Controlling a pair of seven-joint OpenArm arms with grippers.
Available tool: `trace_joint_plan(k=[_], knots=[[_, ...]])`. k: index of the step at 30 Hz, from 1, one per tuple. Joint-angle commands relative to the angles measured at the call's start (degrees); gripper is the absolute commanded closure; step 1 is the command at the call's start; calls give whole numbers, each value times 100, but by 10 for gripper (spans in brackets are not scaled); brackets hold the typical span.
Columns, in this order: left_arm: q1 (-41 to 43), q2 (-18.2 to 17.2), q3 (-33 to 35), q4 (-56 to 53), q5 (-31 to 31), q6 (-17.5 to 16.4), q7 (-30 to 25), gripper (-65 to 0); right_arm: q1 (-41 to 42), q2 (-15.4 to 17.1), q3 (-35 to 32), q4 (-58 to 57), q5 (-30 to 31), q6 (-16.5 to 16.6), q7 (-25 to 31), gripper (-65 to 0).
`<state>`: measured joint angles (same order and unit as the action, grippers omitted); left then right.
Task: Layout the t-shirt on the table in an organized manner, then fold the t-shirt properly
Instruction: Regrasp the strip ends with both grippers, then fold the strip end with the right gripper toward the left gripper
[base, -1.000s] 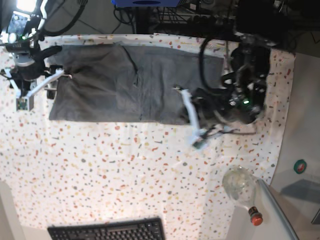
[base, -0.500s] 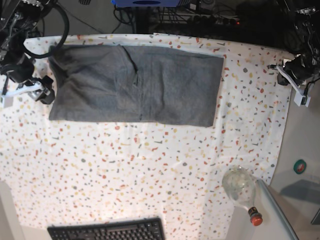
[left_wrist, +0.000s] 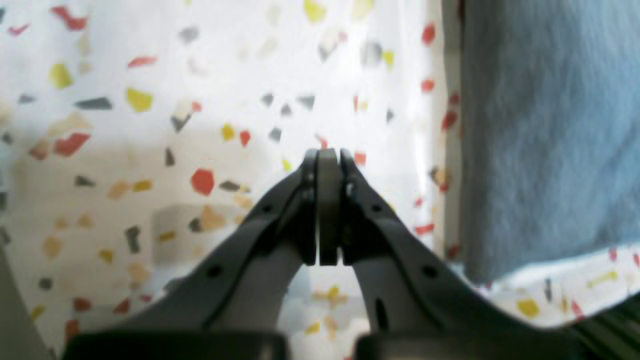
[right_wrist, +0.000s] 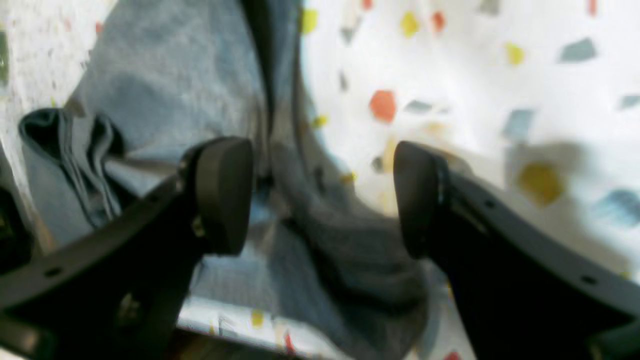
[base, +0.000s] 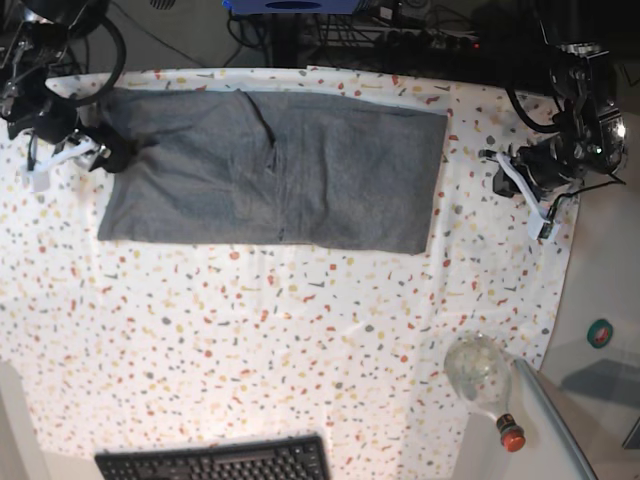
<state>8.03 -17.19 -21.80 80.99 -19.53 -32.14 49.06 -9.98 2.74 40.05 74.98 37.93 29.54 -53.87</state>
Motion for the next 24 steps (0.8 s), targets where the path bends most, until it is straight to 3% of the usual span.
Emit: trace_joint_plan(k=[1,6,12,16,21,24], knots=[[-104,-8,92,55,155,-17,-49,0,44,29,-150,137,106,154,-95,-417],[-219,343,321,90,1069,-17,-84,0,9,-156,-405,410,114,233,-139,-417],[36,519,567,-103,1166,-17,-822,0,316,-147,-414,-241,79,233,2,-413],[124,519,725,-271,1166,-8,-884,0,334,-24,-414,-382,79,242,187,-264],[133,572,734,-438,1122,-8,-884,0,360,82,-440,-478,79,206,169,0],[133,721,743,-297,1157,-8,-884,0,457,284,-502,-469,70,66,116,0]])
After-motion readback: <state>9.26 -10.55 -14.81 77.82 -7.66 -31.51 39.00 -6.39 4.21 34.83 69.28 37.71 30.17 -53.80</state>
